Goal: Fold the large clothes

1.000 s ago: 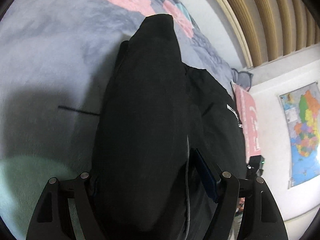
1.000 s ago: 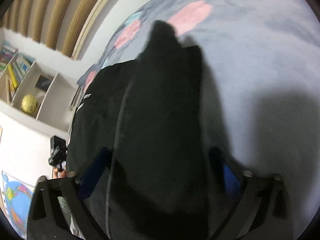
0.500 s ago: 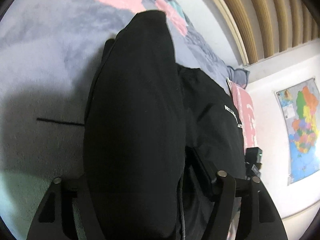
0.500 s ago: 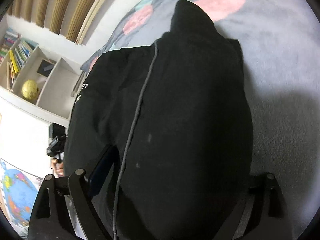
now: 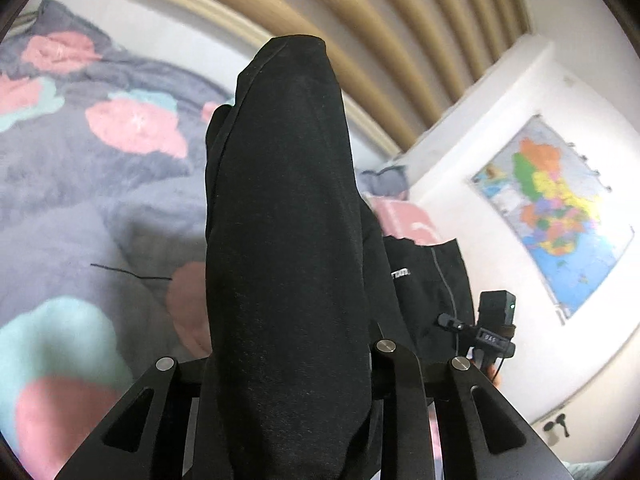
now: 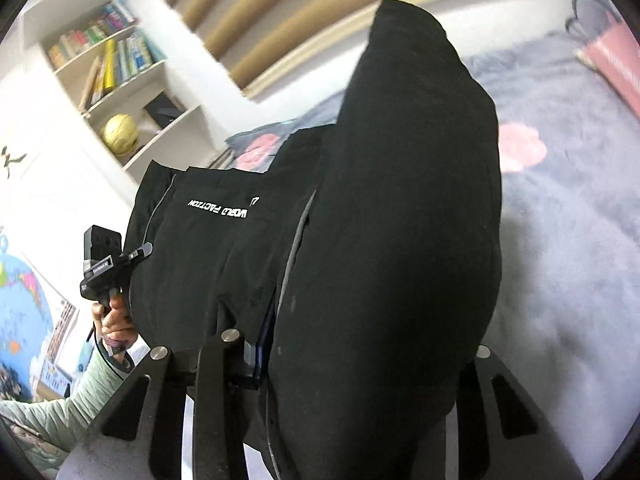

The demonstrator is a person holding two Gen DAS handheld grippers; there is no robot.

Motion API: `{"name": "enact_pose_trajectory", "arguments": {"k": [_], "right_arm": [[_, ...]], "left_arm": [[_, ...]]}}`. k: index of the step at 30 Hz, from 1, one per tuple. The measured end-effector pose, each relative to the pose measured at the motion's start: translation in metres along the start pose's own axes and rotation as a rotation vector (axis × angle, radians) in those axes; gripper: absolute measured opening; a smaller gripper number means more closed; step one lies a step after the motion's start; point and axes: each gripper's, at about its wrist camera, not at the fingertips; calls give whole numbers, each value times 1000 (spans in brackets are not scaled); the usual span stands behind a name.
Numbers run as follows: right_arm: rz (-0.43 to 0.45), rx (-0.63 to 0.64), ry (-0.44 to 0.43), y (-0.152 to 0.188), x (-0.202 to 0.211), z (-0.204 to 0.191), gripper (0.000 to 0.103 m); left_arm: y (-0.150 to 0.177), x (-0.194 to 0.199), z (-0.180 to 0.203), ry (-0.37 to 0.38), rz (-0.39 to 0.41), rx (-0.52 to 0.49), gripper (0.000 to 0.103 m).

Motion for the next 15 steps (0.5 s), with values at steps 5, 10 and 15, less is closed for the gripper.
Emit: {"name": "enact_pose_trajectory", "arguments": {"k": [5, 10, 15], "right_arm": [[-3, 6, 8, -9, 18, -19, 44], [-85, -19, 42, 1, 11, -14, 44], [-229, -175, 82, 43, -32, 31, 45]], "left_arm": [[43, 52, 37, 0, 15, -2, 27], [99, 70, 34, -23, -44, 55, 28], [150, 41, -5, -71, -160, 207, 29]]}}
Point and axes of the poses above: each gripper's, at about its wrist camera, not at the fingertips, and x roughly against the way its jaws point, z to its right, y to its underside, and after that the axes turned 8 degrees about -z, right-handed
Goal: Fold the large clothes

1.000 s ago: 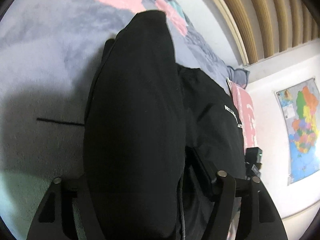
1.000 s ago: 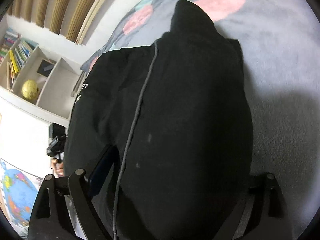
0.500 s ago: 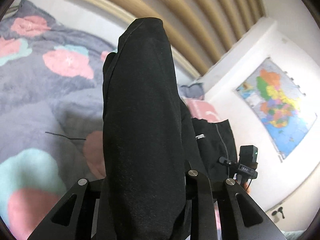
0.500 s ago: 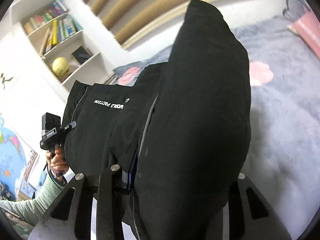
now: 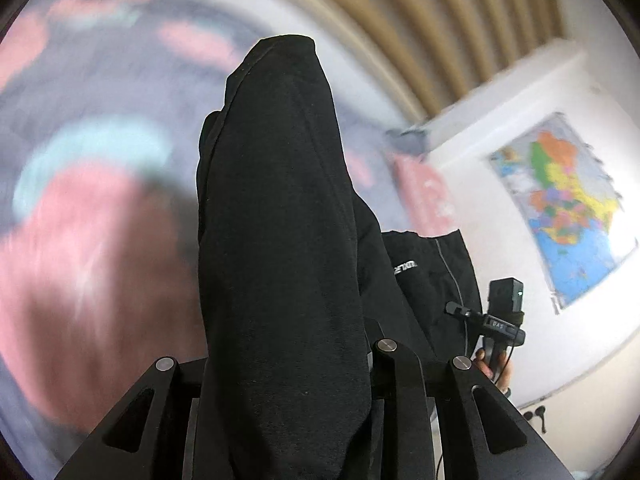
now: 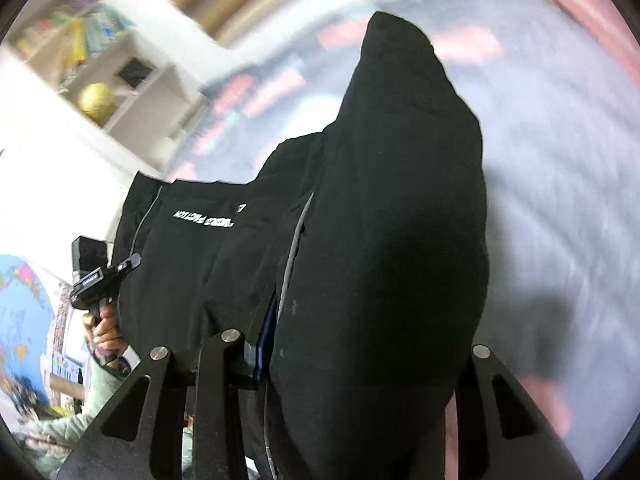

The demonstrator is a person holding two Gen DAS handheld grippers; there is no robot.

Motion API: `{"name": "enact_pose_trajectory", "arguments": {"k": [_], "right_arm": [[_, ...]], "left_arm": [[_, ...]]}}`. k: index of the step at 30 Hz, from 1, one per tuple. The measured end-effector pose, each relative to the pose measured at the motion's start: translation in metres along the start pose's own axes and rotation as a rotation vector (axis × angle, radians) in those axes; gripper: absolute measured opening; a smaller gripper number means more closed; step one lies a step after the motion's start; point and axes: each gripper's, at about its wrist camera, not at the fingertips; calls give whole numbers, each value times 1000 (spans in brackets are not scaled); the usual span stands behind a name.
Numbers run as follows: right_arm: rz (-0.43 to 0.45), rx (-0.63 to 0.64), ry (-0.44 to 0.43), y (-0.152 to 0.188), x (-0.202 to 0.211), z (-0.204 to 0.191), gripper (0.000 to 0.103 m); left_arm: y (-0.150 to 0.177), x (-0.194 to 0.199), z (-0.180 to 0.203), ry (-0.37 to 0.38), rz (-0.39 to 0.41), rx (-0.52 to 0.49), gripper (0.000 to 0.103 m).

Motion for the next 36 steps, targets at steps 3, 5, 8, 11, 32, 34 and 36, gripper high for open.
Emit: {"name": "enact_pose_trajectory", "arguments": {"k": [3, 5, 8, 11, 32, 34, 36], "right_arm": [[-10, -139, -20, 12, -22, 45, 57], [14, -243, -86, 19, -24, 70, 69], [42, -325, -114, 32, -15, 92, 77], [76, -318, 23, 40, 10, 87, 77], [76, 51, 528, 79, -68, -73, 92], [98, 32, 504, 79, -58, -77, 92], [135, 42, 483, 82, -43, -88, 92]], "left_arm": [[14, -14, -52, 2, 2, 127, 40], [19, -17, -89, 75, -1, 240, 49], [23, -11, -106, 120, 7, 277, 50], [21, 16, -84, -65, 55, 192, 50], [55, -11, 4, -411, 11, -35, 50], [58, -12, 13, -451, 20, -67, 50], [63, -7, 29, -498, 35, -105, 50]]}}
Point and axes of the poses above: each gripper's, at about its wrist camera, not at the fingertips, and x roughly against the way its jaws point, z to its right, y to its underside, and after that the axes turned 8 degrees about -z, right-handed
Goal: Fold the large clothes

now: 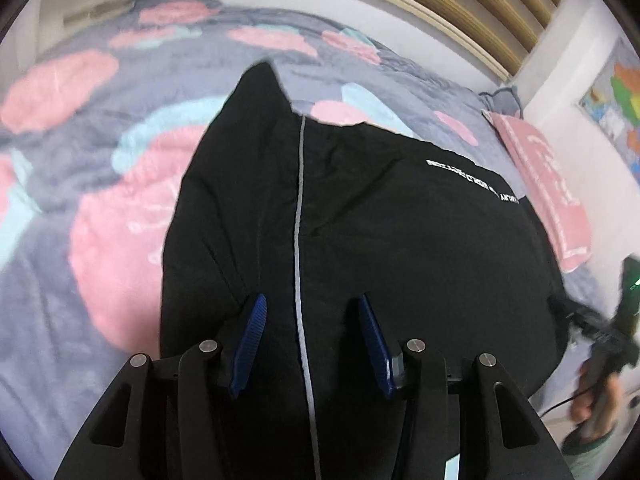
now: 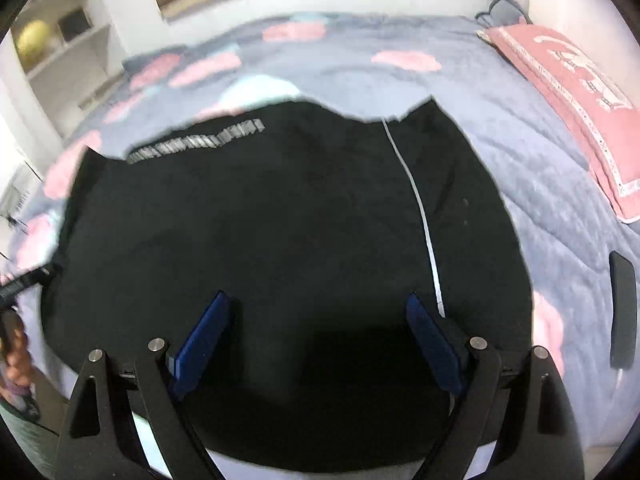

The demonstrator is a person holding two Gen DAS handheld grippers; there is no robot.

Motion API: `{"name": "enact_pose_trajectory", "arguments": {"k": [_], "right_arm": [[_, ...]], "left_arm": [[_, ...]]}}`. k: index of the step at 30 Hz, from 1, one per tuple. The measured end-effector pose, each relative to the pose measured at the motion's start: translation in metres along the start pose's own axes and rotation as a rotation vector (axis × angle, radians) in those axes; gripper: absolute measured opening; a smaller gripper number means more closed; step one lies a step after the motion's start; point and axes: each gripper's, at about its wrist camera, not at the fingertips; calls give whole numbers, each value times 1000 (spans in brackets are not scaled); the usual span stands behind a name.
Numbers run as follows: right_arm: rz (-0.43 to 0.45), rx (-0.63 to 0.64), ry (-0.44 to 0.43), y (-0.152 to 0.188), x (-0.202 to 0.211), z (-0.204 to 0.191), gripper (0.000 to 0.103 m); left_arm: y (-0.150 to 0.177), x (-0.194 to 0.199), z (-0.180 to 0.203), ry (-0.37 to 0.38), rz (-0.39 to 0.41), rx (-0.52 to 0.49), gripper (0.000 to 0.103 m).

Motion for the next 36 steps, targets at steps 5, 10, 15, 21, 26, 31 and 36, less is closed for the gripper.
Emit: {"name": "enact_pose_trajectory", "arguments": {"k": [5, 10, 15, 21, 26, 31, 36], "right_arm": [[158, 41, 51, -4, 58, -16, 92], [273, 36, 33, -8, 113, -26, 93], [325, 79, -43, -17, 161, -50, 94], [385, 105, -46, -12, 203, -86, 100], [386, 115, 4, -1, 204, -106, 100], [375, 111, 20, 3, 197, -111, 100], [339, 117, 48, 3, 177, -111, 100]], "left_arm": [[-1, 40, 30, -17, 101, -88, 50], [-5, 93, 56, -30, 218, -121, 56], [-13, 159, 101, -58, 374, -201, 64], [10, 212, 149, -122, 513, -294, 82], [28, 211, 167, -160, 494, -301, 83], [42, 201, 168, -179, 494, -269, 83], [40, 182, 159, -193, 444, -229, 83]]}}
Point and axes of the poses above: each gripper's, at about its wrist camera, not at the fingertips, and x roughly against the way its jaws point, z to its right, y to its underside, and after that the axes turned 8 degrees about -z, right-handed
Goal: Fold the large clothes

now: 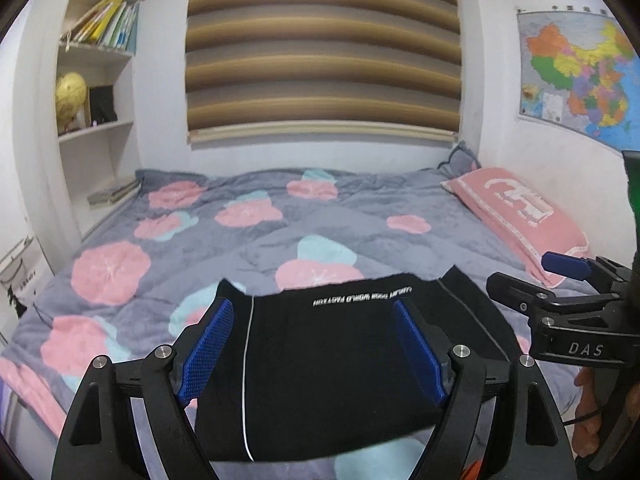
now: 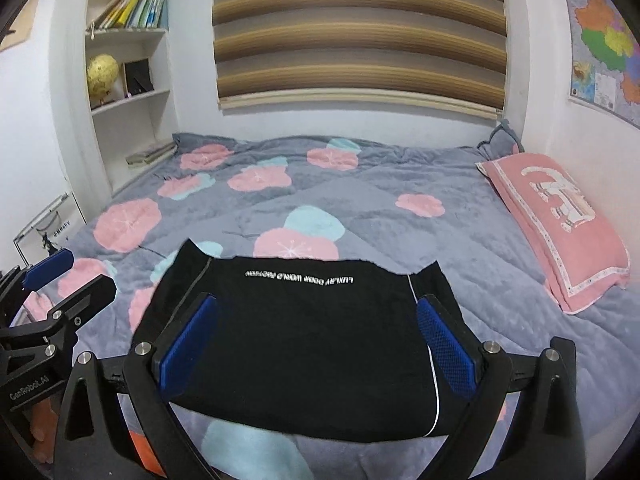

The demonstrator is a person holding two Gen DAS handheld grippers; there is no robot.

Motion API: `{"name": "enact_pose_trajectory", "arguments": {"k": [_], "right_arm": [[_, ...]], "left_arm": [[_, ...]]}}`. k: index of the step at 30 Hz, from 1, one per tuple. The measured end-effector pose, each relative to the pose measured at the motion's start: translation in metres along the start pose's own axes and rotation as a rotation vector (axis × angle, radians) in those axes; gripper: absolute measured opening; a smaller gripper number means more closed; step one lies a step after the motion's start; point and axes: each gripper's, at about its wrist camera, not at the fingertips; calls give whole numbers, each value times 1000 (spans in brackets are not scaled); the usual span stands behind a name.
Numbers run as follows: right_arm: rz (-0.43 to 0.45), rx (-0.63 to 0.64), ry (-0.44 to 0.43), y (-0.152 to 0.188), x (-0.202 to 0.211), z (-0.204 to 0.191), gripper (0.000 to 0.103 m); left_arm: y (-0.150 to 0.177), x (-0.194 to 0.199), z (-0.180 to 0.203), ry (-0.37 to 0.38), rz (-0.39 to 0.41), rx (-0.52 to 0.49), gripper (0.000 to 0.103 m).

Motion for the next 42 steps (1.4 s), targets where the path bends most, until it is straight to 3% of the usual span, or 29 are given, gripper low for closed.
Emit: {"name": "enact_pose_trajectory", "arguments": {"k": [9, 18, 42], "right_arm": [[-112, 19, 54, 13, -40, 1, 100], [-163, 12, 18, 21, -58, 3, 100], [-219, 1, -13, 29, -73, 4, 100]], "left_arm": [[12, -27, 5, -42, -69, -6, 83], [17, -43, 1, -26, -131, -1, 83], [21, -52, 1, -25, -164, 7, 83]]}}
Point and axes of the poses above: each gripper's, at about its wrist camera, not at the fingertips, and x roughly against the way its jaws point, z to its right, y to its underside, and after that the axes turned 8 degrees about -z, right-handed
